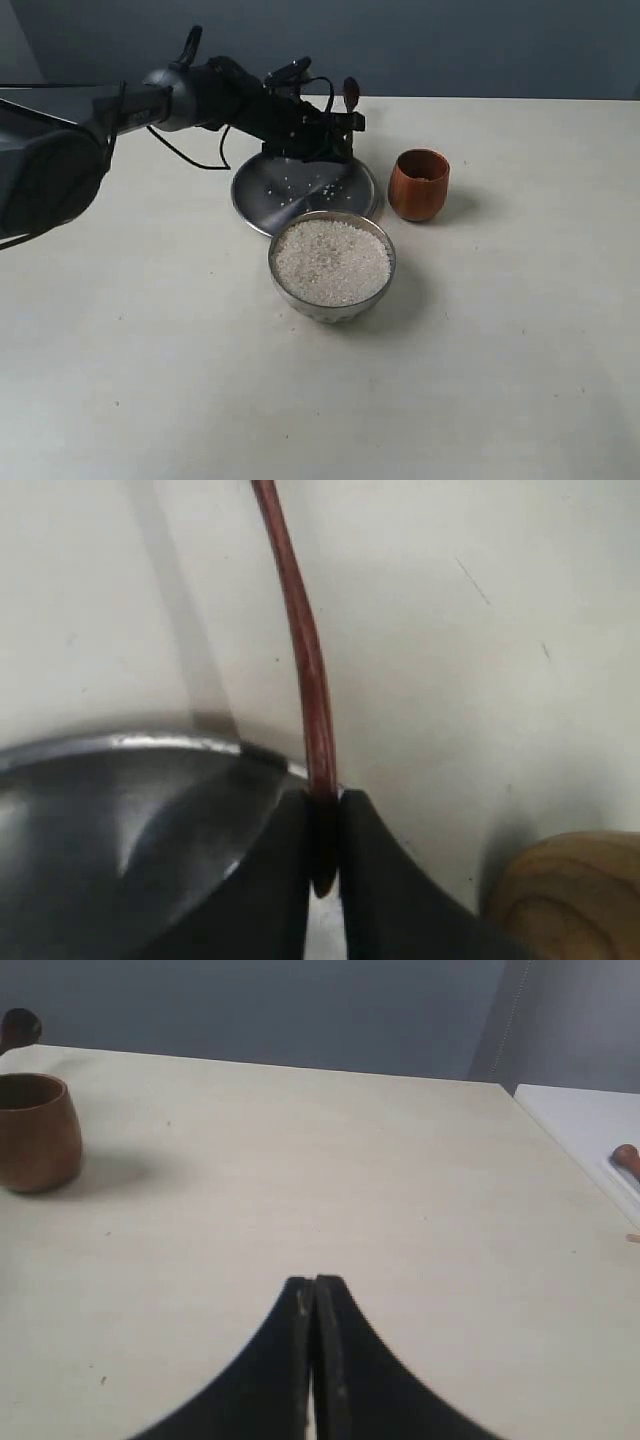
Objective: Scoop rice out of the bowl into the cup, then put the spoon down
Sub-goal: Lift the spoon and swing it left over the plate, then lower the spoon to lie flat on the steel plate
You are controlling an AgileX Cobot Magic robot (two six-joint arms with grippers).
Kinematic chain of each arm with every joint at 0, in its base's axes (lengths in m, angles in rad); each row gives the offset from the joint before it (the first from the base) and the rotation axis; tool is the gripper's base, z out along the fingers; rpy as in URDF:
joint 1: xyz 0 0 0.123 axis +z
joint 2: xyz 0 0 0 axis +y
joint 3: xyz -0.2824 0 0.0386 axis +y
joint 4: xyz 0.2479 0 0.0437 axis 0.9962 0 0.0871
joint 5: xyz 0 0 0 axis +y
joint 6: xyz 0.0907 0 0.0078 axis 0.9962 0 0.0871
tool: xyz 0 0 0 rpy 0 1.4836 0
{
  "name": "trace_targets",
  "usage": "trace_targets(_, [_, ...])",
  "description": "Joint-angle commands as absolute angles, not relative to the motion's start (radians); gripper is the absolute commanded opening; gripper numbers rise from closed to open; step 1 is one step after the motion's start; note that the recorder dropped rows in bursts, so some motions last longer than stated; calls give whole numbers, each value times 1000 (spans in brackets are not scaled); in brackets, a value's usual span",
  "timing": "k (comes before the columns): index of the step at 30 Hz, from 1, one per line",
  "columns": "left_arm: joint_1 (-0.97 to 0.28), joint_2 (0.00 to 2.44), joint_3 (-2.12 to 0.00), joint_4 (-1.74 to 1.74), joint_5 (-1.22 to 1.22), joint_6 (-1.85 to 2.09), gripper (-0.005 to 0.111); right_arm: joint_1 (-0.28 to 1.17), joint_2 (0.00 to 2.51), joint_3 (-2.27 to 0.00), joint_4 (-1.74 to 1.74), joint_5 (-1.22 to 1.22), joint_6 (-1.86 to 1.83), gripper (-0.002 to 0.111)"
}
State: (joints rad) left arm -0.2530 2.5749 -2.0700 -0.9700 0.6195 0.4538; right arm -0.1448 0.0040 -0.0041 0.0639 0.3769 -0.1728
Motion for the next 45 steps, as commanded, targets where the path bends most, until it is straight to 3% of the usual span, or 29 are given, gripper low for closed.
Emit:
trace_targets(1, [-231,2488,-2075,-897,704,475,1,-151,0,0,62,366,-179,0])
trace_targets(9, [-165,2368,-2075,-488,963,395,0,-149,0,0,62,364,-179,0])
trace_targets(15, [-111,2348,-2075,-470,1221,393,0,-149,0,0,62,364,-179,0])
trace_targets(45, [-162,2316,-1880,-545,1221,361,0,-149,0,0,62,365,-179,0])
